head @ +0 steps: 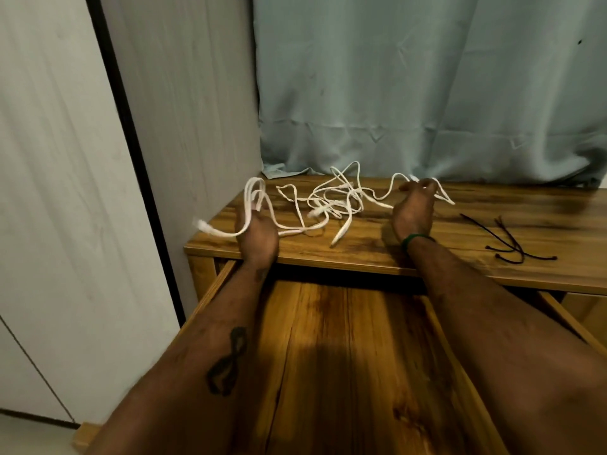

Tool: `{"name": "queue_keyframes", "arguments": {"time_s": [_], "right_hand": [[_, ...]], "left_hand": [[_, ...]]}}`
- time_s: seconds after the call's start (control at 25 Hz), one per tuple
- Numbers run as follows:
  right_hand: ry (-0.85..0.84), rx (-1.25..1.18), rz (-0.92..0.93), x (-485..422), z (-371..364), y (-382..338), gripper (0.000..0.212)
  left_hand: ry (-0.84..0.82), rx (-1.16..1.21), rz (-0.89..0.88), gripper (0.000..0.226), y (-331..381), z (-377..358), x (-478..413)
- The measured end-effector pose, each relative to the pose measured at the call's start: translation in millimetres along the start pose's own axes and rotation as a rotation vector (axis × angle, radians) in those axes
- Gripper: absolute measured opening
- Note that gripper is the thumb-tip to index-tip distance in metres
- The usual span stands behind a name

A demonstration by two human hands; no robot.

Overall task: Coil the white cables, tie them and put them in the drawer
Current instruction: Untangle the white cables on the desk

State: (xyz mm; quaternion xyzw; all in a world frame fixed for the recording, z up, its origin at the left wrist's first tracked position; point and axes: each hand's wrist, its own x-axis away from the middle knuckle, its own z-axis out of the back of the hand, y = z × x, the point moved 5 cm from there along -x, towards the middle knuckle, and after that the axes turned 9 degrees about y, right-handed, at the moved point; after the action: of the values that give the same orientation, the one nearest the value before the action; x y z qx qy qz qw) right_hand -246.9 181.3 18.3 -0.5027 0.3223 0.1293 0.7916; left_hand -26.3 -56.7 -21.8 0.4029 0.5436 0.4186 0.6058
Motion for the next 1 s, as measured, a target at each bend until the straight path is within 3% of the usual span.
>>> {"name": "queue_keyframes", "arguments": {"time_s": [0.12, 0.2, 0.28, 0.36, 0.44, 0.56, 0.72, 0.8, 0.88, 1.0], "right_hand": [[-0.327, 0.356, 0.087, -1, -25, 8, 0.047], [-0.251, 0.589, 0.236, 0, -24, -2, 0.047], [-0.199, 0.385, 0.407, 17, -18, -33, 0.039], [-0.479, 0.128, 0.500, 50, -24, -55, 0.049], [-0.696, 0.143, 0.538, 71, -34, -51, 0.042], [-0.518, 0.234, 0.438, 55, -38, -26, 0.029], [-0.449, 0.464, 0.404, 34, -50, -10, 0.027], [-0.473, 0.490, 0.411, 30, -55, -16, 0.025], [-0.436, 0.502, 0.514, 30, -56, -30, 0.030], [-0.226, 0.652, 0.758, 33, -48, -62, 0.028]], "left_hand": [[-0.149, -0.290, -0.311, 0.030, 9, -8, 22], [-0.121, -0.312, -0.312, 0.028, 11, -6, 22], [-0.071, -0.317, -0.294, 0.028, 16, -1, 23], [0.022, -0.263, -0.232, 0.026, 17, 6, 24], [0.118, -0.154, -0.057, 0.024, 13, 14, 16], [0.189, -0.091, 0.083, 0.027, 7, 27, 3], [0.061, -0.008, -0.167, 0.038, 7, 32, 20], [0.001, -0.111, -0.257, 0.035, 14, 27, 26], [-0.017, -0.233, -0.285, 0.026, 23, 22, 26], [-0.041, -0.282, -0.404, 0.029, 33, 18, 29]]}}
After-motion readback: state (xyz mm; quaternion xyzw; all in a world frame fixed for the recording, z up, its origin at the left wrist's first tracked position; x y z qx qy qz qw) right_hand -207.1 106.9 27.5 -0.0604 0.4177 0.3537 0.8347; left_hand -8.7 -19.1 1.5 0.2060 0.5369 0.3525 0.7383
